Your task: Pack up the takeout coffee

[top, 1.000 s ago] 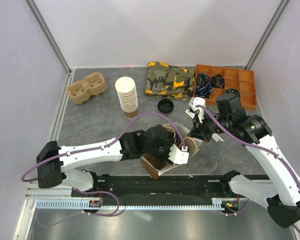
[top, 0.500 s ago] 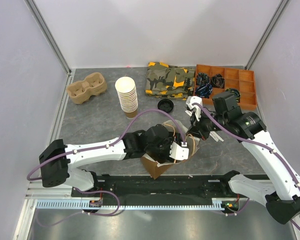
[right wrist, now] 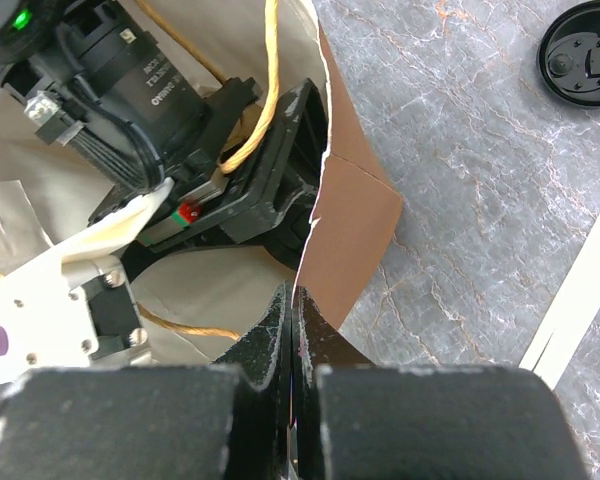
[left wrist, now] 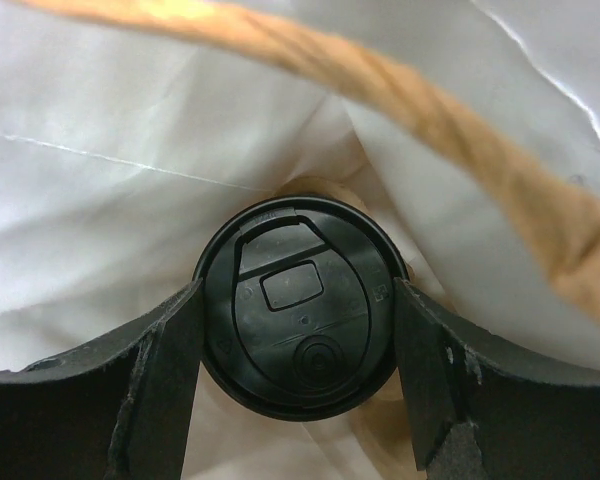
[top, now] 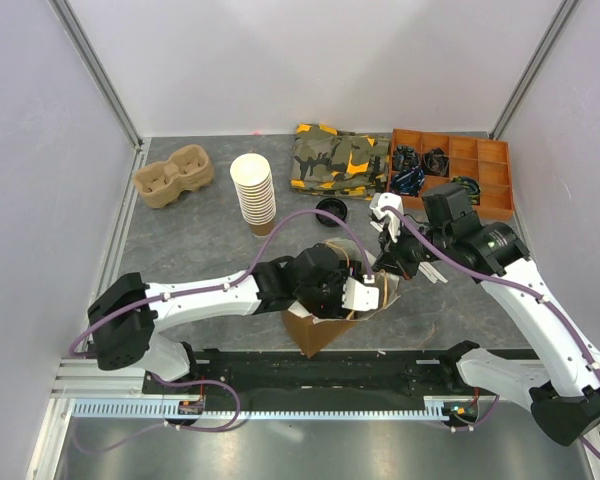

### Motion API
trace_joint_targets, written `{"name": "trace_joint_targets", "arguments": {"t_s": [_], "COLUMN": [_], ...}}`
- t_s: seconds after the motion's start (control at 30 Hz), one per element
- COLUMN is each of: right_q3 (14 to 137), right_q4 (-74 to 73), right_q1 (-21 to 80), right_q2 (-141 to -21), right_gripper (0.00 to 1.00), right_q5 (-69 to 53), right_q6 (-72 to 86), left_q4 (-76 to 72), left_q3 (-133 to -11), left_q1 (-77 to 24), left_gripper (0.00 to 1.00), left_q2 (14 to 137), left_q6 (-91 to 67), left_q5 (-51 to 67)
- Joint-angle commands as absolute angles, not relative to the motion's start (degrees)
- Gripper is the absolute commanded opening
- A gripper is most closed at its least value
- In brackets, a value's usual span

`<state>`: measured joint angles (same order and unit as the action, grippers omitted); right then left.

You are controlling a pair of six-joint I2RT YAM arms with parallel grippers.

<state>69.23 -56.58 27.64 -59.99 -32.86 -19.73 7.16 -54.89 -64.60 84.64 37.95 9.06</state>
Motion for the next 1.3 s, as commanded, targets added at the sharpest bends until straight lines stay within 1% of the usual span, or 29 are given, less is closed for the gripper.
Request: {"name": "trace_joint_targets", "arguments": {"t_s": [0.0,0.33,0.43,0.47,0.53,0.57,0.63,0.67,0.73,0.83,0.87,0.93,0.97,1.27], "right_q3": [68.9,69.3,69.4,69.6,69.7,69.7,69.6,69.5,69.3,68.7,68.6,68.6,68.6,68.7], "right_q4": [-57.9,-58.8,-59.0,-59.0,-59.1,-59.2,-59.2,-59.2,-59.1,-58.8,-58.7,-58.5,-58.6,-58.4], "right_q1": [27.9,27.9,27.9,27.9,27.9,27.9,27.9,27.9,27.9,27.9,27.9,27.9,27.9,27.9], "right_q2": [-60.0,-61.0,-61.5,-61.7,-61.9,-61.9,-61.8,-61.9,-61.7,-61.5,-61.5,-61.5,-61.5,-62.1], "right_gripper": [0.0,0.0,0.0,0.0,0.0,0.0,0.0,0.0,0.0,0.0,0.0,0.0,0.0,0.0], "right_q5": [-33.1,-32.5,-32.4,-32.4,-32.3,-32.3,-32.3,-32.3,-32.4,-32.3,-32.3,-32.3,-32.2,-31.1], "right_q6": [-20.5,-21.4,-21.8,-21.9,-21.9,-21.9,-21.9,-21.9,-21.9,-21.5,-21.4,-21.3,-21.2,-21.2], "left_q4": [13.0,14.4,15.3,16.1,16.7,17.7,18.4,18.8,19.0,18.9,18.9,18.8,18.5,16.3], "left_q3": [-52.8,-52.7,-54.5,-55.1,-56.8,-57.5,-59.0,-59.2,-59.4,-59.3,-59.3,-59.7,-59.9,-61.0], "left_q1": [-62.8,-61.1,-61.0,-61.0,-61.0,-61.0,-61.1,-61.1,-61.2,-61.3,-61.4,-61.7,-61.8,-62.6], "left_gripper": [0.22,0.23,0.33,0.41,0.49,0.55,0.61,0.66,0.69,0.81,0.88,0.93,1.0,1.0], "left_q2": [88.3,90.7,90.3,89.8,88.7,88.3,87.5,87.3,86.8,85.6,85.1,84.6,84.3,82.4], "left_q6": [32.9,32.3,32.2,32.1,32.1,32.1,32.1,32.4,32.9,33.5,33.6,33.7,33.6,33.6], "left_q5": [12.1,14.4,14.1,14.1,13.8,13.3,12.7,12.3,11.9,11.3,11.0,10.5,10.0,9.1]}}
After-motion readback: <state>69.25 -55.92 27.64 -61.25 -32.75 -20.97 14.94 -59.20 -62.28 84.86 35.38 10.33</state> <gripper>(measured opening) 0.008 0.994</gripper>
